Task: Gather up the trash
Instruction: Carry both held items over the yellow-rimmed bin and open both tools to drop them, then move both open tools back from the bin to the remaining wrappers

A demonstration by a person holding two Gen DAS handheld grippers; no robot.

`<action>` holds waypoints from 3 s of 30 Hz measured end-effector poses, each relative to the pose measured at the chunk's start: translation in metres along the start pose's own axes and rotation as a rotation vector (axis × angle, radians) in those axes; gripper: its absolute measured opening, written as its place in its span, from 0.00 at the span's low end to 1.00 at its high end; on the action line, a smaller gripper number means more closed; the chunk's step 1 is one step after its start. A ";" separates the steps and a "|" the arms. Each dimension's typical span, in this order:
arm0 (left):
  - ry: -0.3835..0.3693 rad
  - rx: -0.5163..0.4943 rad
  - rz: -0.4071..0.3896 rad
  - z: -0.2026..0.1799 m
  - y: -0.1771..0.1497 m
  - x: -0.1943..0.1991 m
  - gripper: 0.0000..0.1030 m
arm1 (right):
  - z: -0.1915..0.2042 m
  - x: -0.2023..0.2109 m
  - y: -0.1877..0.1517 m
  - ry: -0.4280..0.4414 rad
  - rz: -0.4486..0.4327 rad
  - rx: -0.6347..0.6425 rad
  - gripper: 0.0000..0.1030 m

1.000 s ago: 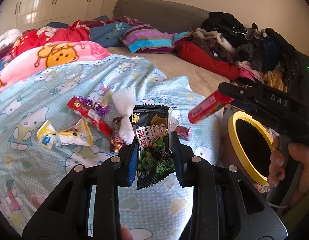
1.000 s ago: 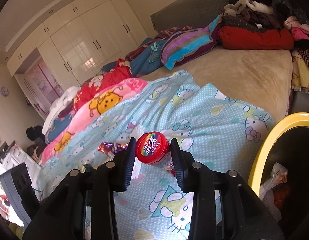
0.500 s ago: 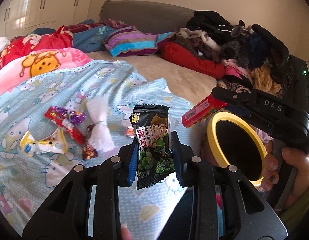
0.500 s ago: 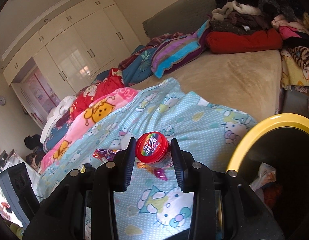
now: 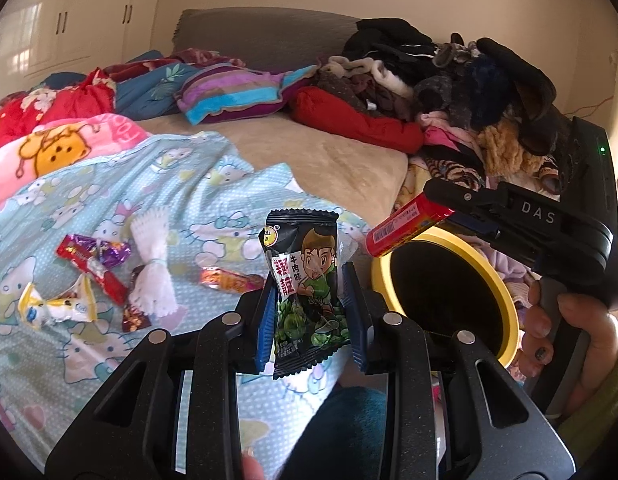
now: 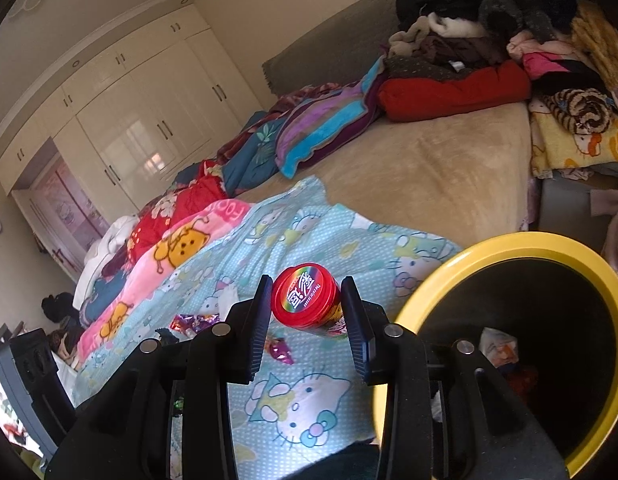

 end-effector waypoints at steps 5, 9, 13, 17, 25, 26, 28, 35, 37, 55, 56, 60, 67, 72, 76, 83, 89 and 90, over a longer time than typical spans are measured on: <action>-0.013 -0.017 -0.001 -0.012 0.000 -0.001 0.23 | -0.015 0.011 0.003 -0.021 -0.019 -0.026 0.32; -0.022 -0.024 -0.005 -0.019 0.003 -0.004 0.23 | -0.022 0.019 0.004 -0.037 -0.032 -0.034 0.32; -0.031 -0.032 -0.005 -0.026 0.003 -0.006 0.23 | -0.029 0.025 0.006 -0.050 -0.042 -0.040 0.32; -0.041 -0.040 0.000 -0.032 0.002 -0.008 0.23 | -0.036 0.031 0.007 -0.064 -0.051 -0.048 0.32; -0.067 -0.058 0.015 -0.047 0.000 -0.015 0.23 | -0.056 0.043 0.010 -0.096 -0.063 -0.067 0.32; -0.069 -0.060 0.016 -0.048 0.000 -0.016 0.23 | -0.059 0.044 0.009 -0.100 -0.065 -0.073 0.32; -0.076 -0.062 0.021 -0.052 -0.001 -0.018 0.23 | -0.063 0.047 0.009 -0.107 -0.068 -0.083 0.32; -0.109 -0.086 0.037 -0.072 -0.004 -0.027 0.23 | -0.081 0.055 0.009 -0.151 -0.076 -0.104 0.32; -0.119 -0.094 0.044 -0.078 -0.006 -0.030 0.23 | -0.086 0.057 0.009 -0.167 -0.079 -0.108 0.32; -0.179 -0.157 0.102 -0.121 -0.015 -0.063 0.23 | -0.132 0.068 0.001 -0.248 -0.086 -0.184 0.32; -0.181 -0.159 0.105 -0.122 -0.014 -0.065 0.23 | -0.134 0.068 0.001 -0.251 -0.086 -0.188 0.32; -0.192 -0.170 0.126 -0.128 -0.017 -0.074 0.23 | -0.141 0.069 -0.001 -0.258 -0.081 -0.202 0.32; -0.201 -0.195 0.168 -0.138 -0.021 -0.092 0.23 | -0.150 0.068 -0.005 -0.268 -0.070 -0.223 0.32; -0.199 -0.204 0.183 -0.143 -0.024 -0.101 0.23 | -0.157 0.067 -0.008 -0.273 -0.064 -0.239 0.32; -0.191 -0.200 0.191 -0.143 -0.025 -0.109 0.24 | -0.164 0.066 -0.010 -0.275 -0.056 -0.254 0.33; -0.148 -0.138 0.173 -0.126 -0.022 -0.112 0.86 | -0.175 0.062 -0.015 -0.279 -0.043 -0.287 0.59; -0.124 -0.084 0.153 -0.109 -0.015 -0.103 0.89 | -0.171 0.058 -0.015 -0.297 -0.037 -0.271 0.65; -0.120 -0.082 0.144 -0.107 -0.013 -0.100 0.89 | -0.170 0.058 -0.015 -0.299 -0.037 -0.269 0.65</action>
Point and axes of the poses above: each gripper's, at about its wrist camera, not at the fingertips, and x roughly against the way its jaws point, z to its left, y to its top, the point moved 2 cm from there along -x, roughly the way its jaws point, and after that the axes turned 3 degrees about x, right-handed, at the moved point
